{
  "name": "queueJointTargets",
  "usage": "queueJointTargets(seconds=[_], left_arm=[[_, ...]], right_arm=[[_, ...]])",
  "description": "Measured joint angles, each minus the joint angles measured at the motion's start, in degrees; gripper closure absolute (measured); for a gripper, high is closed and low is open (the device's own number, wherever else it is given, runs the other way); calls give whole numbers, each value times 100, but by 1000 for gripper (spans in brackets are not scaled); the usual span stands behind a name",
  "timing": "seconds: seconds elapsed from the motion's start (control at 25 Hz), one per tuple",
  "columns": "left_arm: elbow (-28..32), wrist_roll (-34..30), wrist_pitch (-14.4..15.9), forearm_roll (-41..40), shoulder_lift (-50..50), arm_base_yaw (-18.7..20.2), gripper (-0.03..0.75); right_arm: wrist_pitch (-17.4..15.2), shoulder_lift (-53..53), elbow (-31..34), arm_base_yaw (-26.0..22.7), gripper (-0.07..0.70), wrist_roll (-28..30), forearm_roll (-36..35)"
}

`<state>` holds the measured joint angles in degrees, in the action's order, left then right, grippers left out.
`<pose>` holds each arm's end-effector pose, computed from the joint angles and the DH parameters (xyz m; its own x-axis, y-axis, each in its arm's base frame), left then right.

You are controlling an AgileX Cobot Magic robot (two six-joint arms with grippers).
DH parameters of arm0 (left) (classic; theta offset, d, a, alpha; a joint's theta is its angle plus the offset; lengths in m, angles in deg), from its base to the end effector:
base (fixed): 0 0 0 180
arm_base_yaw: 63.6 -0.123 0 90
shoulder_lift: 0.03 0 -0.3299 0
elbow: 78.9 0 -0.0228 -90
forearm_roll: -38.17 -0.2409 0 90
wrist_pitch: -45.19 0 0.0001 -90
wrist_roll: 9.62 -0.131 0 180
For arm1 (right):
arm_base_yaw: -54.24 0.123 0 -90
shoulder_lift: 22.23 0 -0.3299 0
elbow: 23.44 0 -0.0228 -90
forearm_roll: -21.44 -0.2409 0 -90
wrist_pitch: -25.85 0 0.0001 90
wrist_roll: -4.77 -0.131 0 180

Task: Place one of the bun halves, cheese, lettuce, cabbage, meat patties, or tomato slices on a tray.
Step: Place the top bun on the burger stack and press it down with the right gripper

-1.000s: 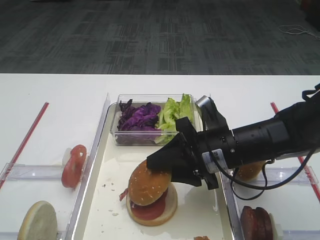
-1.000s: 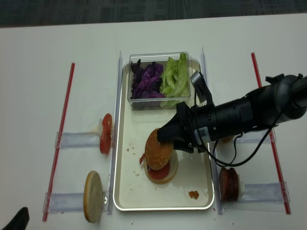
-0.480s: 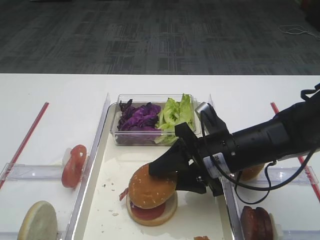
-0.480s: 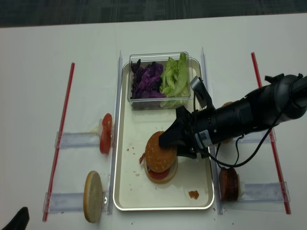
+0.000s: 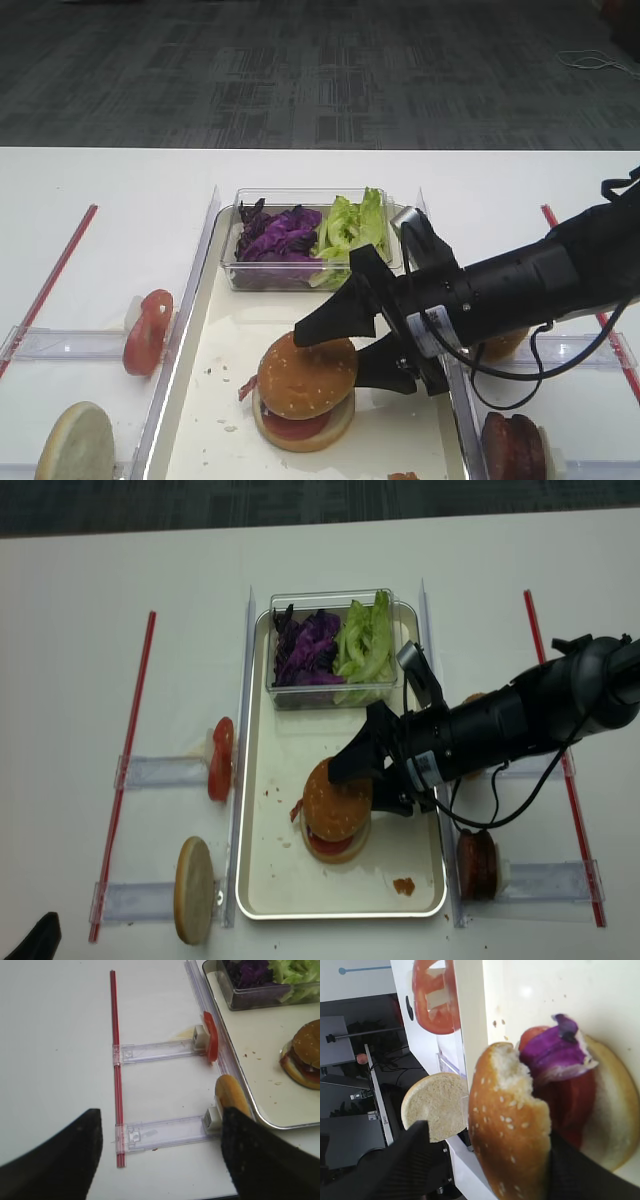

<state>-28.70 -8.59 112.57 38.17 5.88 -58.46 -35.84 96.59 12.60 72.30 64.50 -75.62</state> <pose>-0.0316 0.0028 0.2379 -0.5511 0.0315 -0.8338 0.0797 0.9967 -0.0150 0.2699 0.2084 0.1535 -0.9981 0.0357 0.0501 0.0600 0.3819 0.9222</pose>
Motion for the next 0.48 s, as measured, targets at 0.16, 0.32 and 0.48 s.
queueJointTargets(seconds=[0.16, 0.32, 0.48], left_arm=[[0, 0, 0, 0, 0, 0, 247], [0, 0, 0, 0, 0, 0, 247], [0, 0, 0, 0, 0, 0, 247]], right_arm=[[38, -40, 0, 0, 170, -135, 194], [270, -233, 0, 0, 170, -284, 388], [476, -253, 0, 0, 170, -451, 621]])
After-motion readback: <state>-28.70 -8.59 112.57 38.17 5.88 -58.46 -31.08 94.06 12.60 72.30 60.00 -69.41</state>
